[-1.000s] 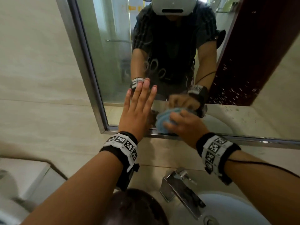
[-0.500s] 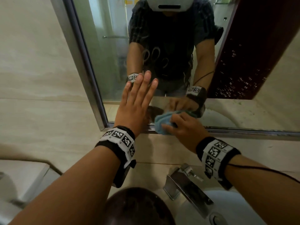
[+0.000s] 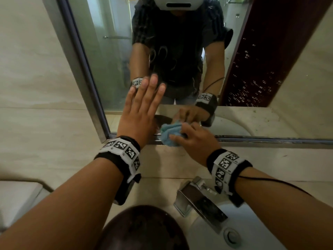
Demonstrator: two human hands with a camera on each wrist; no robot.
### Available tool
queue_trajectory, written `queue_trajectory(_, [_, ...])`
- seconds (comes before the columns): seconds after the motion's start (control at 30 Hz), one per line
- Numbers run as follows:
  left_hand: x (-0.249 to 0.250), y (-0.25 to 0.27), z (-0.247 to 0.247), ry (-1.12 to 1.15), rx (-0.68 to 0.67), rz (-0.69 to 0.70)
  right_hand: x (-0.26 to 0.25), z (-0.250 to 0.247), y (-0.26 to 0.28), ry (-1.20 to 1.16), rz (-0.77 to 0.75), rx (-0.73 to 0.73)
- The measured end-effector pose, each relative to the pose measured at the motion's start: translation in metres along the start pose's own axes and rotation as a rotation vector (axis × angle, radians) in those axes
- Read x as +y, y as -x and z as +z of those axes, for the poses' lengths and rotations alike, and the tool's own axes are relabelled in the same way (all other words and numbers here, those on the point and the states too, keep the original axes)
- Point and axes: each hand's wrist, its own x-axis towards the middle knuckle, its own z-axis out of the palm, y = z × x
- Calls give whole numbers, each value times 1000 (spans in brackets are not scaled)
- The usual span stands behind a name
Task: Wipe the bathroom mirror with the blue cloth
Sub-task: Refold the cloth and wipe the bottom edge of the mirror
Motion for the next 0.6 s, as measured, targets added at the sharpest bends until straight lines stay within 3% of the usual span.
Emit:
queue_trajectory(0.17, [10, 1, -16, 51, -23, -39, 42, -35, 22, 71, -29, -121])
queue_trajectory(0.3, [29, -5, -38, 118, -35, -25, 61, -93, -32, 92, 203, 229])
queue_trajectory(0.4, [41, -16, -41, 123, -71, -66, 60, -83, -33, 131, 162, 359])
queue_trajectory(0.53, [41, -20, -26, 62, -89, -101, 47, -17, 36, 134, -13, 28])
queue_trajectory(0.6, [41, -20, -25, 30, -78, -115, 49, -19, 44, 133, -56, -80])
